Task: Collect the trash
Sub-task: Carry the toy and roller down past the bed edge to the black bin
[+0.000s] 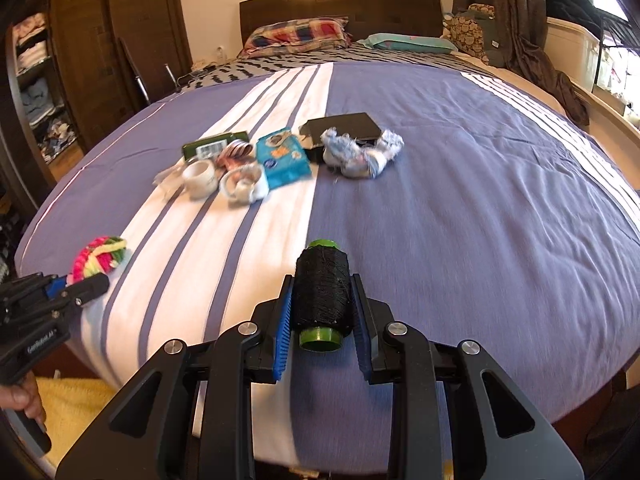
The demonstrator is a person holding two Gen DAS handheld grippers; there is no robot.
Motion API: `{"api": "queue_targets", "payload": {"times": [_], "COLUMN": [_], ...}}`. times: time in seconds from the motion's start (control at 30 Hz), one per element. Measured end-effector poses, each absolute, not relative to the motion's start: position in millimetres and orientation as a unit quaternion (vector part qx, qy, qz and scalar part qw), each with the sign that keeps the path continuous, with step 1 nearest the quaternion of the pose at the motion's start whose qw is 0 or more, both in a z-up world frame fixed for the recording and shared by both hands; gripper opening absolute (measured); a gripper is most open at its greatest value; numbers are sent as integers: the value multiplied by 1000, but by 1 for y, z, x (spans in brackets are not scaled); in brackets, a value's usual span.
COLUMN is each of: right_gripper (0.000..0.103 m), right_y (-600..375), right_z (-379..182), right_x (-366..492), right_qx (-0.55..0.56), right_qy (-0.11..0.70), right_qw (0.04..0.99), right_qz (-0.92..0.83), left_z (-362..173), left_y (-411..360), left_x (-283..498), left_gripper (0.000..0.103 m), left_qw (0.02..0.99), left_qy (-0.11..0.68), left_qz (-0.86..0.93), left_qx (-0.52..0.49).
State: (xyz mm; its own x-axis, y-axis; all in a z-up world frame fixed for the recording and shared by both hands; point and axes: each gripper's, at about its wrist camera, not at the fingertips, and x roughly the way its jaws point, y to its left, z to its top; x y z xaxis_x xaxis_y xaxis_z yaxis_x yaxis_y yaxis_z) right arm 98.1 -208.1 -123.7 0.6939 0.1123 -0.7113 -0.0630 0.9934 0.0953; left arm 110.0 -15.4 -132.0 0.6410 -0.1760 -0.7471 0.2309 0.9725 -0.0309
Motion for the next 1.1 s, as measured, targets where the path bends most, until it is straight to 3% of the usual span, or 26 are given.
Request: {"api": "queue_targets", "payload": {"times": [0.63, 1.1], "right_gripper": [28, 28], "right_y": [-185, -173], "right_z": [-148, -206], "right_x": [12, -3], "right_qx": [17, 8], "right_qy": [416, 482], "right_qw": [904, 869], "right_qz": [98, 109], "left_z": [-156, -228], "left_y": [-45, -47], "left_x": [17, -1], "left_gripper": [19, 19], "left_qw": [890, 847], "left_qy": [427, 504], "left_qz": [-159, -168], "left_qx": [30, 24]}}
